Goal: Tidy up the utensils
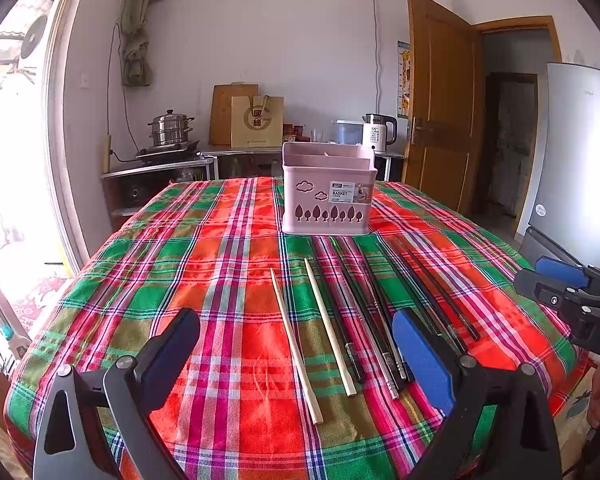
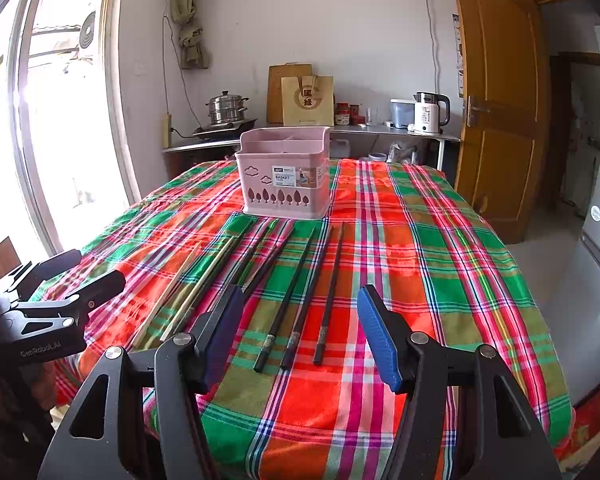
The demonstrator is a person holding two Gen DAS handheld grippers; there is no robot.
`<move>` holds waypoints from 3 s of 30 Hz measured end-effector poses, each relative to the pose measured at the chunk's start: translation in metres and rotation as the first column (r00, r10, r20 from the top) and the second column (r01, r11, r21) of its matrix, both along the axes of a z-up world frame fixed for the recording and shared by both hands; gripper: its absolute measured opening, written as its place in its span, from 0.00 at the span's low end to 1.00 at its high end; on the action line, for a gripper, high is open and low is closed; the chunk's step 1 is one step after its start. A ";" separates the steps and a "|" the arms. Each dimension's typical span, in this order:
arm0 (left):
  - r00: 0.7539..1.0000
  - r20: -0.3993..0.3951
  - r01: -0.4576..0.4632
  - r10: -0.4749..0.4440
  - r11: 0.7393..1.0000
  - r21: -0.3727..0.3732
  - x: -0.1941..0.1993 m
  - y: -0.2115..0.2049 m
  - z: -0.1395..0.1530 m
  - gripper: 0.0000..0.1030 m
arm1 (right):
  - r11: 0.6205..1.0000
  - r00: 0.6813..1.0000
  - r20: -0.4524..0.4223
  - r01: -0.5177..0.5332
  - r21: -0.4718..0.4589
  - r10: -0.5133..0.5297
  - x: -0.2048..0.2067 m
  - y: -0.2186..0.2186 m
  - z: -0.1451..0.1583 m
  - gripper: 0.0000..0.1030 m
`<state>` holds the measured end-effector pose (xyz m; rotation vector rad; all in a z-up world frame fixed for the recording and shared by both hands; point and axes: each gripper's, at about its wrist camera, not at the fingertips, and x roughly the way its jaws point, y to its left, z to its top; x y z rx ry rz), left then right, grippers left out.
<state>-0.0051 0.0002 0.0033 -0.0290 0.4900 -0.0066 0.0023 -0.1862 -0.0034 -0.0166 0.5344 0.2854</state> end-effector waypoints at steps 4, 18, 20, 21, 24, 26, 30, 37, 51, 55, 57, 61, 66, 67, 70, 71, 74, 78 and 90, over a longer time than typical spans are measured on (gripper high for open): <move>1.000 0.001 0.001 -0.001 1.000 -0.001 0.000 0.000 -0.001 0.95 | 1.000 1.000 0.000 0.000 -0.001 0.000 0.000 0.000 0.000 0.58; 1.000 0.001 0.003 -0.003 1.000 -0.006 0.000 0.001 0.000 0.95 | 1.000 1.000 0.002 0.000 -0.001 0.000 0.000 0.001 0.001 0.58; 1.000 0.002 0.004 -0.004 1.000 -0.008 0.000 0.001 0.000 0.95 | 1.000 1.000 0.002 0.000 -0.002 0.000 0.000 0.001 0.002 0.58; 1.000 0.002 0.005 -0.005 1.000 -0.008 0.000 0.000 0.000 0.95 | 1.000 1.000 0.002 0.000 -0.002 0.000 0.000 0.001 0.002 0.58; 1.000 0.002 0.006 -0.006 1.000 -0.010 0.000 0.001 0.001 0.95 | 1.000 1.000 0.002 -0.001 -0.001 0.001 0.000 0.000 0.001 0.58; 1.000 0.001 0.007 -0.007 1.000 -0.011 -0.001 0.002 0.002 0.95 | 1.000 1.000 0.001 0.000 -0.002 0.000 0.000 0.000 0.001 0.58; 1.000 0.002 0.009 -0.009 1.000 -0.013 -0.001 0.003 0.003 0.95 | 1.000 1.000 0.002 0.000 -0.003 0.000 0.001 0.002 0.001 0.58; 1.000 0.001 0.010 -0.010 1.000 -0.015 -0.001 0.003 0.004 0.95 | 1.000 1.000 0.001 -0.001 -0.003 0.001 0.001 0.003 0.001 0.58; 1.000 -0.003 0.010 -0.010 1.000 -0.019 -0.001 0.003 0.003 0.95 | 1.000 1.000 -0.002 -0.003 -0.004 0.003 0.002 0.004 0.000 0.58; 1.000 -0.011 0.013 -0.013 1.000 -0.017 0.002 0.002 0.002 0.95 | 1.000 1.000 -0.005 -0.004 -0.004 0.004 0.004 0.004 -0.002 0.58; 1.000 -0.021 0.017 -0.017 1.000 -0.019 0.006 0.002 0.001 0.95 | 1.000 1.000 -0.007 -0.005 -0.003 0.005 0.004 0.004 -0.002 0.58; 0.999 -0.037 0.032 -0.032 0.999 -0.017 0.020 0.006 0.000 0.95 | 1.000 1.000 -0.011 -0.009 -0.010 0.009 0.011 0.005 -0.002 0.58; 0.995 -0.082 0.054 -0.056 0.998 -0.023 0.051 0.013 -0.002 0.95 | 1.000 0.999 -0.027 -0.017 -0.015 0.017 0.030 0.007 -0.004 0.58; 0.994 -0.094 0.054 -0.056 0.998 -0.017 0.060 0.014 -0.003 0.95 | 1.000 0.999 -0.033 -0.017 -0.016 0.016 0.035 0.008 -0.005 0.58; 0.990 -0.124 0.074 -0.073 0.997 0.001 0.084 0.015 -0.006 0.94 | 1.000 0.999 -0.050 -0.022 -0.019 0.021 0.049 0.009 -0.007 0.58; 0.988 -0.131 0.077 -0.076 0.997 0.004 0.091 0.015 -0.006 0.90 | 0.999 0.998 -0.058 -0.024 -0.022 0.023 0.056 0.010 -0.008 0.58; 0.980 -0.178 0.091 -0.088 0.996 0.012 0.119 0.017 -0.007 0.77 | 0.999 0.996 -0.086 -0.028 -0.030 0.025 0.073 0.012 -0.013 0.58; 0.960 -0.248 0.128 -0.131 0.991 -0.028 0.157 0.019 -0.010 0.77 | 0.999 0.992 -0.122 -0.033 -0.029 0.029 0.095 0.015 -0.019 0.56; 0.902 -0.375 0.201 -0.214 0.977 -0.074 0.239 0.011 -0.034 0.46 | 0.995 0.966 -0.249 -0.084 -0.046 0.070 0.172 0.033 -0.035 0.17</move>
